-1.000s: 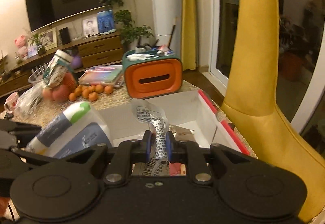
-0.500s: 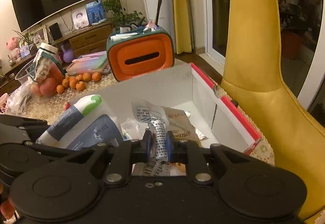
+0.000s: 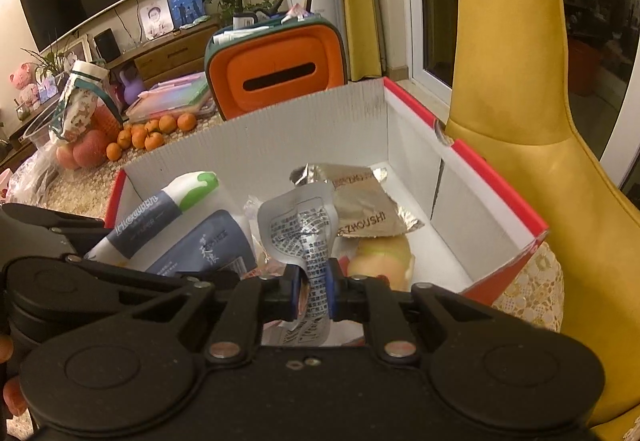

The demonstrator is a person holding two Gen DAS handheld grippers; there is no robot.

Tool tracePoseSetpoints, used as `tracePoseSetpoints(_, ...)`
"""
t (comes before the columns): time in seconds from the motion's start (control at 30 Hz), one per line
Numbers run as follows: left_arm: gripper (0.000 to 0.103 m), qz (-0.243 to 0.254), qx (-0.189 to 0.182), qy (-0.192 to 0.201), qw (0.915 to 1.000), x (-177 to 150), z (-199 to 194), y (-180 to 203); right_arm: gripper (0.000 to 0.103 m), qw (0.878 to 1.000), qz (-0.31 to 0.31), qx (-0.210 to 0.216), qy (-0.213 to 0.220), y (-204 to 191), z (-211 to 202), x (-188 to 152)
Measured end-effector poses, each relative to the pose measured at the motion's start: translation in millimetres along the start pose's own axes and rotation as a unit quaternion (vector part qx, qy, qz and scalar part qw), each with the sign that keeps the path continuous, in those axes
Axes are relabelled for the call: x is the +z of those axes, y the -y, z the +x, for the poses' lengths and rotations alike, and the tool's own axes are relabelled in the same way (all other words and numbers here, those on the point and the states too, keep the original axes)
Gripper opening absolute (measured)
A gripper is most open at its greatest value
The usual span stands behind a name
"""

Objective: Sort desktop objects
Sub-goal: 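Carry the Health package and blister packet with both tools over the box, then open both tools to drop the Health package and blister packet into the box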

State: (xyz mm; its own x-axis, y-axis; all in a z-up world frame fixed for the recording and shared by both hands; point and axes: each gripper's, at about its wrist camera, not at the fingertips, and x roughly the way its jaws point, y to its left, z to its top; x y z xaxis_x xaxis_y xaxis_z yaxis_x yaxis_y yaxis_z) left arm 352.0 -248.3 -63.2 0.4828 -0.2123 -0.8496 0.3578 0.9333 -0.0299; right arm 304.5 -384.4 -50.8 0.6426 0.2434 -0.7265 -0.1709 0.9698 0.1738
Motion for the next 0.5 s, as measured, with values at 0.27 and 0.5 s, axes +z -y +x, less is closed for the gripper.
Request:
tracePoseSetpoints(0.27, 0.052, 0.019, -0.002, -0.007, 0.9998, -6, 5, 4, 0.016, 1.0, -0.006, 0.004, -0.002, -1, 2, 0)
tracePoseSetpoints(0.5, 0.059, 0.014, -0.009, 0.007, 0.9998, -11, -1, 0, 0.039, 1.0, -0.005, 0.022, -0.009, -2, -1, 3)
